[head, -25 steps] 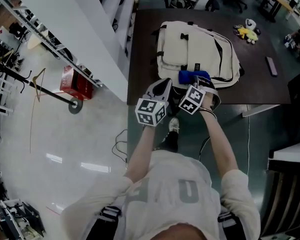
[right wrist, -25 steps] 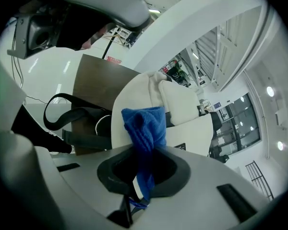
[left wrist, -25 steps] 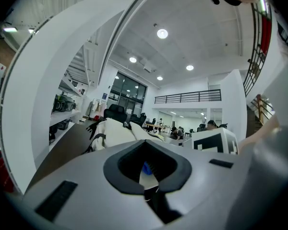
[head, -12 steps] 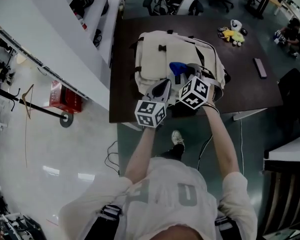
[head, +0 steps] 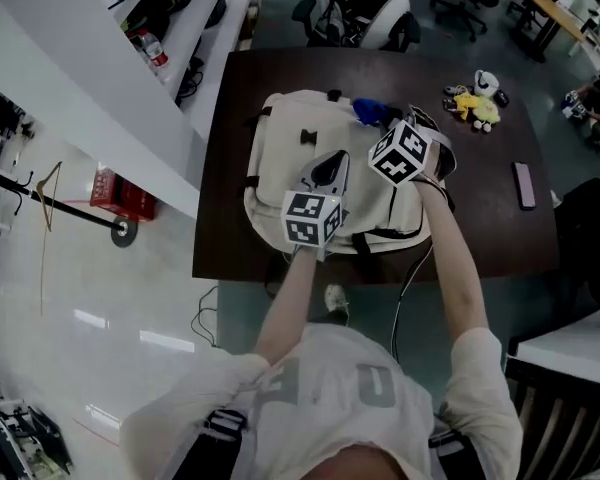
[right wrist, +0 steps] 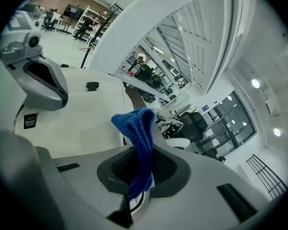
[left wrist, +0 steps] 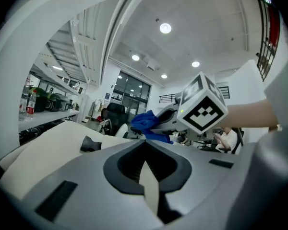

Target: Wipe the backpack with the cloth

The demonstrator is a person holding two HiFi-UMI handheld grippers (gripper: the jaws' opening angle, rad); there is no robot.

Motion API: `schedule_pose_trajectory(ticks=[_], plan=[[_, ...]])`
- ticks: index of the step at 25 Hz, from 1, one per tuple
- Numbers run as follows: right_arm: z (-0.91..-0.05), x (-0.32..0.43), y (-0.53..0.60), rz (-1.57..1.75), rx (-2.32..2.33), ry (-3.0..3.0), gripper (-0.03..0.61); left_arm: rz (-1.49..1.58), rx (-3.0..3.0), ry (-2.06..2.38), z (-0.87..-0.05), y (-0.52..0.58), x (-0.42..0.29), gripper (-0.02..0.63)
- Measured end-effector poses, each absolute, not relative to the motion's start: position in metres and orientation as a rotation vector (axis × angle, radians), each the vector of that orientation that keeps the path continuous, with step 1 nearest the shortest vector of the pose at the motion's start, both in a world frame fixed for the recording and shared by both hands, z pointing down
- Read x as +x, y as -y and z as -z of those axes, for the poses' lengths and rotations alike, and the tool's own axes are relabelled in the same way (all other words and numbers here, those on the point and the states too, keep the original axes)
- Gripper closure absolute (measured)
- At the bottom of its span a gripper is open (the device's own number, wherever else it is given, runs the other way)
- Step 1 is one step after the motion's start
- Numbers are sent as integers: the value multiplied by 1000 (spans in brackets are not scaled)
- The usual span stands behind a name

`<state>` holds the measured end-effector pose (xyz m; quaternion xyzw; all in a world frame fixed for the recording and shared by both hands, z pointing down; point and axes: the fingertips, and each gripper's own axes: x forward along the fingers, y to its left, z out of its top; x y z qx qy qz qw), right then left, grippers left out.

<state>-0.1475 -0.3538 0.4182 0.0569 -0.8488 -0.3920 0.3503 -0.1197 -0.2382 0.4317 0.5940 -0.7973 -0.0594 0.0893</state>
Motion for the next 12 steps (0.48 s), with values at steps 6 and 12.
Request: schedule_pose_trajectory(ticks=[6, 12], plan=[[-471, -201, 351, 1032, -9, 2120, 537, 223, 1677, 2397, -436, 232, -157, 609], [-494, -209, 337, 1126, -38, 2063, 537, 265, 1664, 2392, -439, 232, -160, 609]])
